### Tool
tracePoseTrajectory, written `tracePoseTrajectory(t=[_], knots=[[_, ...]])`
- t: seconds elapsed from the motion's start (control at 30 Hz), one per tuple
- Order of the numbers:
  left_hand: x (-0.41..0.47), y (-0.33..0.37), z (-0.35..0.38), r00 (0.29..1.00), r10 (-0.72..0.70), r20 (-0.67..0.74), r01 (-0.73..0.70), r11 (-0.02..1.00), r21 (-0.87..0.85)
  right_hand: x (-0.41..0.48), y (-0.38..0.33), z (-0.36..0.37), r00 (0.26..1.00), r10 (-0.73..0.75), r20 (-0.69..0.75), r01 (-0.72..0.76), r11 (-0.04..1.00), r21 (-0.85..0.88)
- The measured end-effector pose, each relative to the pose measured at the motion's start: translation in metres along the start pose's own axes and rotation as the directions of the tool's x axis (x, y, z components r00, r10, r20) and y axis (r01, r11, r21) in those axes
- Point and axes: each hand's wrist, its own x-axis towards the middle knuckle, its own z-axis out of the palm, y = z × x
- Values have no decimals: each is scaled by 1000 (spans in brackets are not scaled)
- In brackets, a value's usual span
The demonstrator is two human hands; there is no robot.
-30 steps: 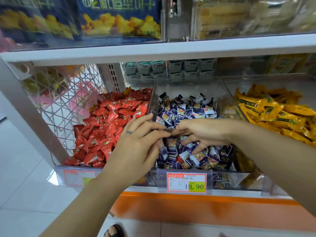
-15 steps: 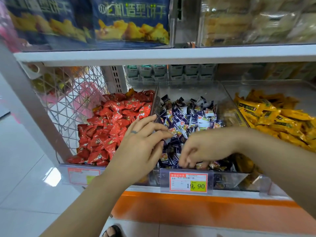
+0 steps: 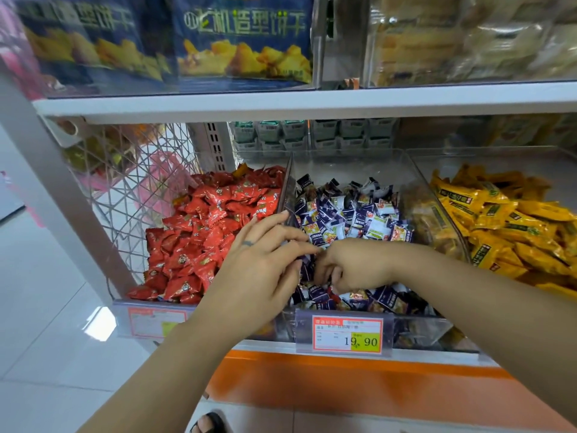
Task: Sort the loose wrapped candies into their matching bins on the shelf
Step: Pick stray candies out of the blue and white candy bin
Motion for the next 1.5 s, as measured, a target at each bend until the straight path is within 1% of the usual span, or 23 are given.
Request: tracePoseTrajectory(t=[0.1, 0.3, 0.53, 0.63, 0.73, 0.8, 0.87, 0.9, 0.97, 1.0, 1.03, 1.13, 1.27, 1.33, 1.4, 1.5], knots=[[0, 0, 0, 1000, -3, 3, 3, 1000, 4, 1, 2, 5, 1000, 8, 1, -8, 1000, -16], [-1, 0, -1, 1000, 4, -6, -4, 1000, 17, -3, -1, 12, 1000, -18, -22, 14, 991, -134], [-1, 1, 0, 1000, 0, -1, 0, 1000, 17, 0, 0, 17, 1000, -7, -30, 2, 987, -160], [-2, 1, -1, 1000, -1, 13, 1, 1000, 25, -8, -2, 12, 999, -10, -49, 5, 995, -100], [-3, 5, -7, 1000, 5, -3, -5, 1000, 0, -23, -7, 0, 993, 4, -115, -13, 997, -76], [-2, 6, -15, 999, -9, -45, 8, 1000, -25, -36, -12, -13, 980, 31, -196, -46, 996, -74], [-1, 4, -26, 994, -46, -100, 43, 998, -37, -47, -20, -25, 948, 32, -318, -54, 997, -62], [-1, 2, -31, 989, -69, -128, 65, 997, -36, -50, -26, -29, 916, 21, -401, -45, 998, -51], [-2, -4, -40, 974, -123, -190, 122, 992, -21, -50, -39, -35, 816, -7, -578, 15, 1000, 10], [-3, -7, -44, 961, -157, -226, 158, 987, -17, -47, -47, -36, 764, -23, -644, 68, 997, 45], [-4, -10, -48, 944, -198, -263, 198, 980, -25, -41, -55, -35, 728, -40, -684, 125, 989, 75], [-7, -18, -59, 888, -310, -340, 299, 951, -85, -18, -75, -32, 690, -66, -720, 228, 965, 130], [-4, -19, -66, 849, -393, -353, 362, 920, -154, 0, -85, -34, 676, -34, -736, 244, 953, 179], [-2, -14, -66, 860, -376, -344, 340, 926, -162, -8, -84, -37, 660, -4, -751, 234, 952, 200], [3, -6, -62, 894, -322, -313, 279, 944, -177, -27, -77, -39, 639, 32, -768, 214, 952, 218], [11, 17, -55, 961, -190, -202, 154, 971, -181, -68, -54, -33, 614, 95, -783, 161, 957, 243]])
